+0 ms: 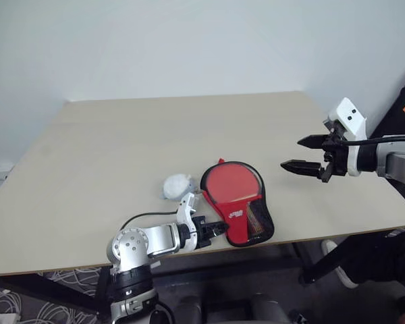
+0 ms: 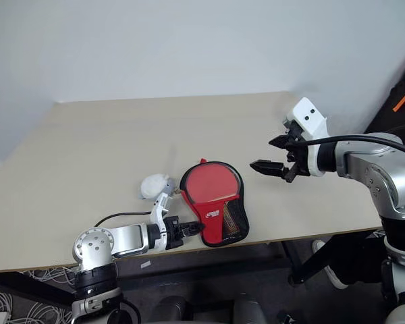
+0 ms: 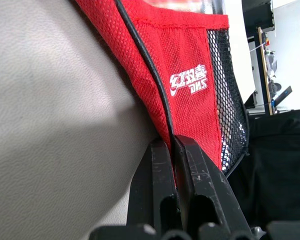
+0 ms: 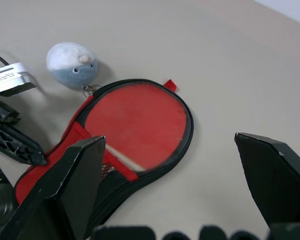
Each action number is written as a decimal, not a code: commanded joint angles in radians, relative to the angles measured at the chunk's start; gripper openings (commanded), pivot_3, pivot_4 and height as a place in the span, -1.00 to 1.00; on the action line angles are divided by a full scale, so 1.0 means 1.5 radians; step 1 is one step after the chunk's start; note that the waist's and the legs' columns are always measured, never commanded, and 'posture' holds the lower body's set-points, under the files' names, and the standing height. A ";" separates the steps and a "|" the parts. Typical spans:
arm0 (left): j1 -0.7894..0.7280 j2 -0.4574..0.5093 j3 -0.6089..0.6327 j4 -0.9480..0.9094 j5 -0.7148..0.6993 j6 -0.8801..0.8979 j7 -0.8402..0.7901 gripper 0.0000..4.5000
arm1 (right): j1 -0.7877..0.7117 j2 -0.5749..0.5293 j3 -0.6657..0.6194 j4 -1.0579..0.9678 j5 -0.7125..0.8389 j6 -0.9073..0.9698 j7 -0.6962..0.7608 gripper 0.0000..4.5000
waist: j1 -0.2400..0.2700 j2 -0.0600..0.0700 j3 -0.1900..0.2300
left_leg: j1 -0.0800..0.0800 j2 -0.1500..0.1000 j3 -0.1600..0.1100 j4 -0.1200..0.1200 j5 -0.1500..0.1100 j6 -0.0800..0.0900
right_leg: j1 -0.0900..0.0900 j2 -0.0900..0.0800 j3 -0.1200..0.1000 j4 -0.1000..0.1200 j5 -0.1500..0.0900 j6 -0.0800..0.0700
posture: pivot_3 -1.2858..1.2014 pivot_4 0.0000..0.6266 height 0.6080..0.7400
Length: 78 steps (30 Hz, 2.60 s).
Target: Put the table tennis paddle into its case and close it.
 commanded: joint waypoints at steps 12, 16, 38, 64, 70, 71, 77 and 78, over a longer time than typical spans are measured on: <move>0.110 0.063 -0.025 -0.069 -0.207 0.005 0.114 -0.98 | -0.007 0.015 -0.029 -0.035 0.020 0.009 -0.023 1.00 | -0.004 0.000 0.000 | -0.002 0.001 0.002 -0.003 0.001 0.001 | -0.005 0.001 0.003 0.000 0.000 0.000 | 0.03 -1.00 1.00; 0.156 0.104 -0.036 -0.100 -0.344 0.005 0.187 -0.98 | -0.003 0.017 -0.028 -0.037 0.022 0.009 -0.024 1.00 | -0.003 0.000 0.000 | -0.002 0.001 0.002 -0.005 0.001 0.001 | -0.006 0.001 0.003 0.000 -0.001 0.000 | 0.03 -1.00 1.00; 0.177 0.445 -0.271 -0.144 -0.710 -0.305 0.315 0.07 | 0.004 0.049 -0.019 -0.039 0.020 0.004 -0.035 1.00 | 0.000 -0.001 0.000 | -0.003 0.001 0.002 -0.002 -0.001 -0.001 | -0.006 0.000 0.003 0.001 -0.001 -0.001 | 0.03 -1.00 1.00; -0.008 0.368 -0.450 -0.112 0.087 -0.546 -0.211 -0.99 | -0.114 0.181 0.072 0.124 -0.064 -0.084 -0.051 1.00 | -0.001 -0.001 0.001 | -0.003 0.002 0.003 -0.003 0.001 0.002 | -0.006 0.002 0.003 0.001 -0.001 -0.001 | 0.03 -1.00 1.00; 0.024 0.367 -0.462 -0.098 0.162 -0.575 -0.267 -0.99 | -0.193 0.289 0.129 0.277 -0.123 -0.145 -0.051 1.00 | -0.001 -0.001 0.001 | -0.003 0.002 0.003 -0.003 0.001 0.002 | -0.007 0.002 0.003 0.001 0.000 -0.001 | 0.03 -1.00 1.00; 0.029 0.367 -0.462 -0.099 0.171 -0.579 -0.274 -0.99 | -0.205 0.305 0.136 0.303 -0.133 -0.154 -0.050 1.00 | -0.001 -0.001 0.001 | -0.003 0.002 0.003 -0.003 0.001 0.002 | -0.007 0.002 0.003 0.001 0.000 -0.001 | 0.03 -1.00 1.00; 0.061 0.375 -0.450 -0.104 0.211 -0.595 -0.313 -0.99 | -0.284 0.428 0.168 0.503 -0.187 -0.226 -0.031 1.00 | -0.004 0.000 0.001 | -0.003 0.002 0.003 -0.004 0.001 0.002 | -0.007 0.002 0.003 0.001 0.001 0.001 | 0.03 -1.00 1.00; 0.064 0.374 -0.448 -0.104 0.215 -0.596 -0.317 -0.99 | -0.292 0.445 0.174 0.530 -0.196 -0.237 -0.026 1.00 | -0.004 0.000 0.001 | -0.003 0.002 0.002 -0.003 0.001 0.002 | -0.006 0.002 0.002 0.002 0.001 0.001 | 0.03 -1.00 1.00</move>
